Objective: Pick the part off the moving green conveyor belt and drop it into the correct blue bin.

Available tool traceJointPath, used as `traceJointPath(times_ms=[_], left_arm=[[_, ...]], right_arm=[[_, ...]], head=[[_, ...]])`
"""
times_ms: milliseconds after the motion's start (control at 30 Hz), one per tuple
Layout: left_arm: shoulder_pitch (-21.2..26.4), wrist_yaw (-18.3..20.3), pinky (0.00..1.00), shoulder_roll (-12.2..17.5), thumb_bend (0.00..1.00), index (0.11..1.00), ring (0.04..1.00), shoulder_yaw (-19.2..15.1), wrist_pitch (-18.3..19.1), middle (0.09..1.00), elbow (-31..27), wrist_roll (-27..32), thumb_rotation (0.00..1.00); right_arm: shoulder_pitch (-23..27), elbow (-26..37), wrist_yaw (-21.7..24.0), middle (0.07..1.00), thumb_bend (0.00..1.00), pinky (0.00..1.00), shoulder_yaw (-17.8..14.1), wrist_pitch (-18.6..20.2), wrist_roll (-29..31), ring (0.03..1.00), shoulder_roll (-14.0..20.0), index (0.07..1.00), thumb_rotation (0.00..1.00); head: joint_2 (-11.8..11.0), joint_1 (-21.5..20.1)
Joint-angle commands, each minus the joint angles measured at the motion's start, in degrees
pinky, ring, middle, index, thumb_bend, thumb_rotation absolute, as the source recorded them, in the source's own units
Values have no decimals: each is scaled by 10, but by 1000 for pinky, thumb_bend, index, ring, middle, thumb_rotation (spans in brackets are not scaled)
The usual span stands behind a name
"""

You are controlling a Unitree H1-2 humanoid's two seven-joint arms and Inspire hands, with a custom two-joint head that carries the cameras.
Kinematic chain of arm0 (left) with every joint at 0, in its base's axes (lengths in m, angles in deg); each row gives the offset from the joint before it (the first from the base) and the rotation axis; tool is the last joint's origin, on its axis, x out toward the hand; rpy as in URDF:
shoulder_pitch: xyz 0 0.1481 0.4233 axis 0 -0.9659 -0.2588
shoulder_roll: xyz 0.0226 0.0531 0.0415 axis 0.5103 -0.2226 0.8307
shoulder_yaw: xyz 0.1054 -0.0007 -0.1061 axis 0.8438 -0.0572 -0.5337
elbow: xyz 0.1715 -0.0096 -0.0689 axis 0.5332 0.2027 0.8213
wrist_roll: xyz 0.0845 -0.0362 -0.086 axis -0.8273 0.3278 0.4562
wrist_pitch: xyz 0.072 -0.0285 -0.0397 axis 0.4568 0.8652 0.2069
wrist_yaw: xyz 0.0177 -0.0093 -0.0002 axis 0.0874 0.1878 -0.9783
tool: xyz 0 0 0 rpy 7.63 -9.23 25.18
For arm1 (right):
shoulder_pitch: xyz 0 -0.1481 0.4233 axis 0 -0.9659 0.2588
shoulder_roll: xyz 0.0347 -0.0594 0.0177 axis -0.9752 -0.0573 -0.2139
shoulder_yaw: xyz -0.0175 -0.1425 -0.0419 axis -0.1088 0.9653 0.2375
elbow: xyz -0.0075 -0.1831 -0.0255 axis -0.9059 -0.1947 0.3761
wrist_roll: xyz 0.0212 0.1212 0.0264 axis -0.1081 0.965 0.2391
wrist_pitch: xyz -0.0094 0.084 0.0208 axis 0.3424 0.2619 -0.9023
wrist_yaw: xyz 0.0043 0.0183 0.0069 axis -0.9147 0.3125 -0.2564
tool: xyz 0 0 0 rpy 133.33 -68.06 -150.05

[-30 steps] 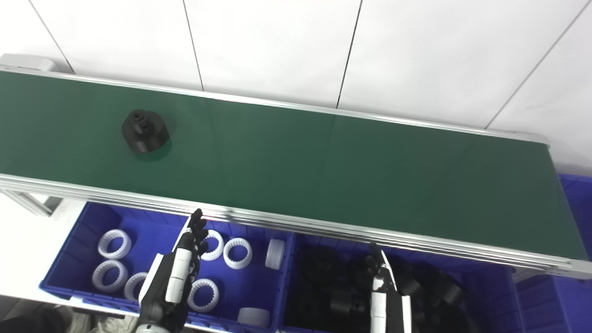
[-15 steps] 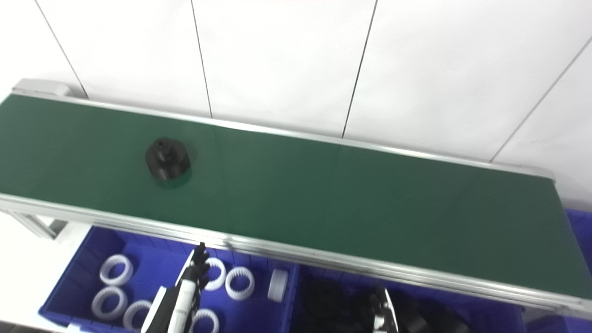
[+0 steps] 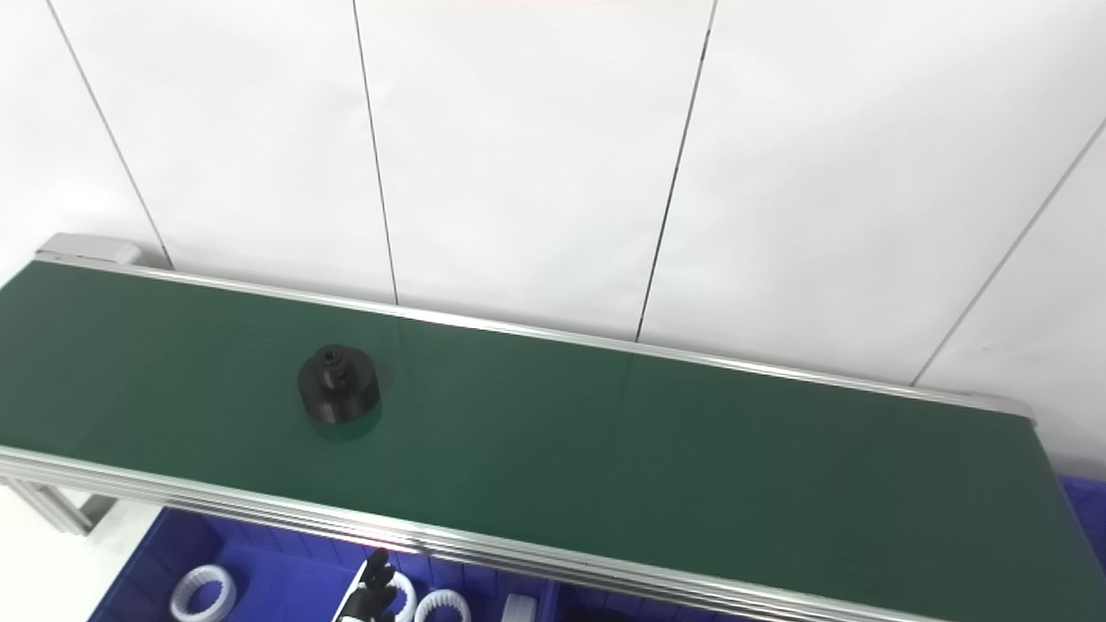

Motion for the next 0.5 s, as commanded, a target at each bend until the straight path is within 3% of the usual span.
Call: traceJointPath(times_ms=[0, 167, 200, 333, 467], left_arm=[[8, 5, 1000, -6, 551, 1000, 1000, 1, -24, 1000, -6, 3, 973], [11, 7, 1000, -7, 569, 1000, 1000, -1, -17, 1000, -10, 4, 972], [11, 7, 1000, -6, 574, 1000, 1000, -1, -16, 1000, -11, 3, 977], [15, 11, 1000, -4, 567, 1000, 1000, 0, -12, 1000, -16, 6, 987], [21, 15, 1000, -4, 554, 1000, 1000, -1, -1, 1000, -20, 6, 996]], right_arm=[[5, 6, -2, 952, 726, 915, -1, -30, -8, 923, -6, 917, 1000], [9, 11, -1, 958, 720, 898, 2, -39, -20, 921, 0, 919, 961], [9, 16, -1, 958, 769, 872, 3, -39, -25, 916, 1, 921, 882], [0, 72, -9, 961, 909, 790, 1, -16, -68, 899, 5, 933, 757], [3, 119, -21, 951, 905, 752, 0, -14, -140, 886, 12, 935, 683]], head=[[2, -2], [12, -9], [12, -9], [30, -20], [44, -16]])
